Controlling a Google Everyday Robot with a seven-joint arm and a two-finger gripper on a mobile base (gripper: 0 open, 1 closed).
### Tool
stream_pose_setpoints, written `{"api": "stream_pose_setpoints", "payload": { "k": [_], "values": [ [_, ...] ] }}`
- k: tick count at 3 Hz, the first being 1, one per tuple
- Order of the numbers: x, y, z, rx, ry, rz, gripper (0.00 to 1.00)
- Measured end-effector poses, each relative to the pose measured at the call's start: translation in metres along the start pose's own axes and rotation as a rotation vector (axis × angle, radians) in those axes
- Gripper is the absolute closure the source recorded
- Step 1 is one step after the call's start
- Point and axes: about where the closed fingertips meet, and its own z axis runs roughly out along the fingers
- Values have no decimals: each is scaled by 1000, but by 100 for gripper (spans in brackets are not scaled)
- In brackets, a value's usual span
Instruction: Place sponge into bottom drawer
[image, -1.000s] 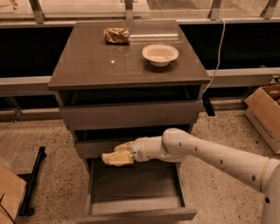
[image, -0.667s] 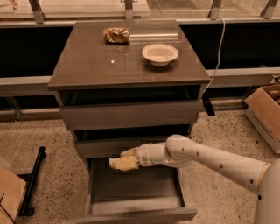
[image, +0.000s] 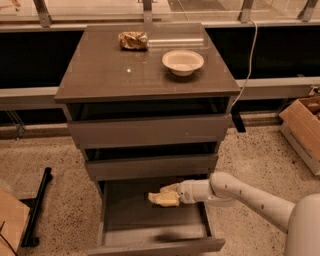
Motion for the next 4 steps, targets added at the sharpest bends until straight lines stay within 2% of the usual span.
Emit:
{"api": "stream_pose_setpoints", "payload": {
  "k": [1, 2, 3, 4],
  "values": [
    [3, -6, 2, -1, -6, 9, 100],
    [12, -4, 18, -10, 14, 21, 100],
    [35, -22, 33, 18, -25, 49, 100],
    [85, -51, 59, 12, -40, 124, 100]
  ]
}}
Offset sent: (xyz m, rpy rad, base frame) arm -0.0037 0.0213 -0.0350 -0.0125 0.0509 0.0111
